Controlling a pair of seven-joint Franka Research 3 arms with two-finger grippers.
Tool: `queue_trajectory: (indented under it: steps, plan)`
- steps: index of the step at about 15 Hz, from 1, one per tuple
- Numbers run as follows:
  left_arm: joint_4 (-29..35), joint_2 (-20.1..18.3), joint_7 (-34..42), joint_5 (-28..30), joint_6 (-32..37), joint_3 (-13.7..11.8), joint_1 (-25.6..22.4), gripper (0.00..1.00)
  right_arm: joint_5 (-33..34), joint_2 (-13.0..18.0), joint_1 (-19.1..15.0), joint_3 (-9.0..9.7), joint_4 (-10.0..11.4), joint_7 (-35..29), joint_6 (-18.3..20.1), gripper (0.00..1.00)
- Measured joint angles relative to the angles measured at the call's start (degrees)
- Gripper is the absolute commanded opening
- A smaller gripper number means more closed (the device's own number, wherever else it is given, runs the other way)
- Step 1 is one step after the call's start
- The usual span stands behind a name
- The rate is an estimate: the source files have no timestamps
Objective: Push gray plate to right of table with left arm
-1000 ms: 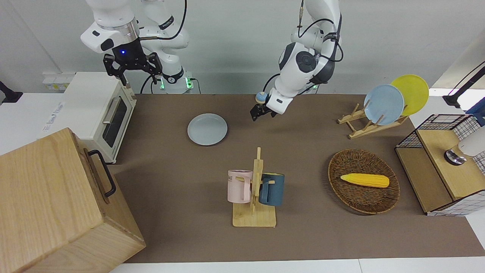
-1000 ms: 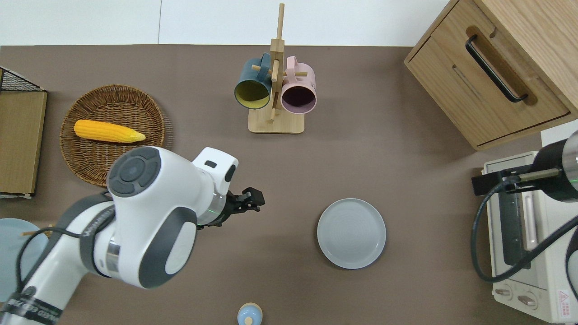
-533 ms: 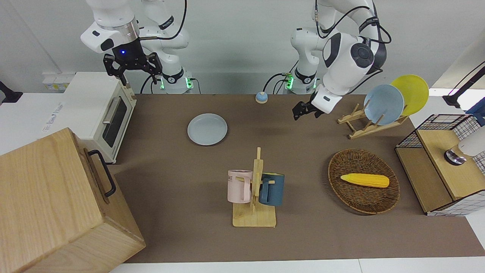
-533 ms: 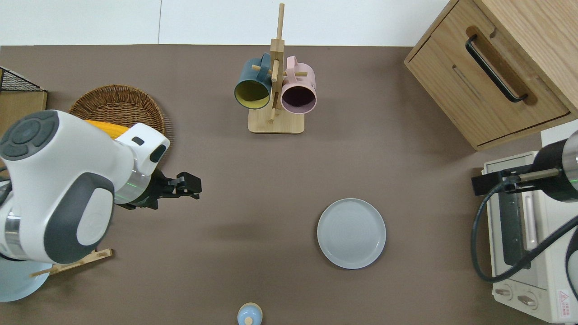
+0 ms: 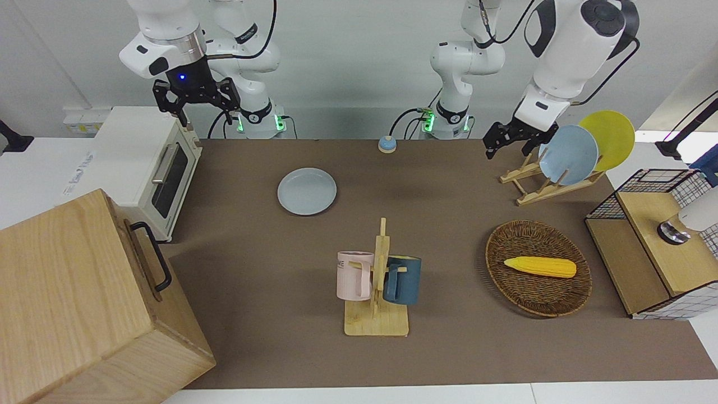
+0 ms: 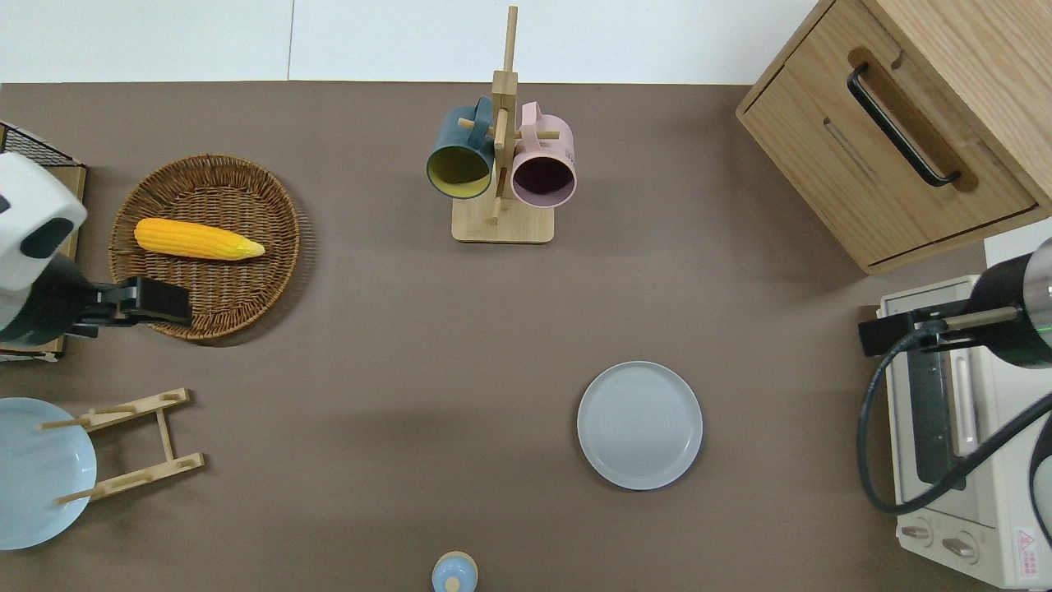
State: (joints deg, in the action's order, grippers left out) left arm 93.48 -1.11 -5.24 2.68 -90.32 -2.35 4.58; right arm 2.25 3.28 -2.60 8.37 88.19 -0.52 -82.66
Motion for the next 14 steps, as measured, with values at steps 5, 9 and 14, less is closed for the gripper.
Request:
queue_trajectory:
  steps: [5,9,14]
  plan:
    - [-1.7,0.0,4.5,-1.6,2.2,-2.5,-1.1,1.00,0.0,0.0,0.0,0.00,0.0,0.0,0.0,0.996]
    - [-3.0,0.0,4.5,-2.7,2.5,-2.3,-1.1,1.00,0.0,0.0,0.0,0.00,0.0,0.0,0.0,0.996]
    - [-3.1,0.0,4.5,-2.8,2.5,-1.9,-1.1,1.00,0.0,0.0,0.0,0.00,0.0,0.0,0.0,0.996]
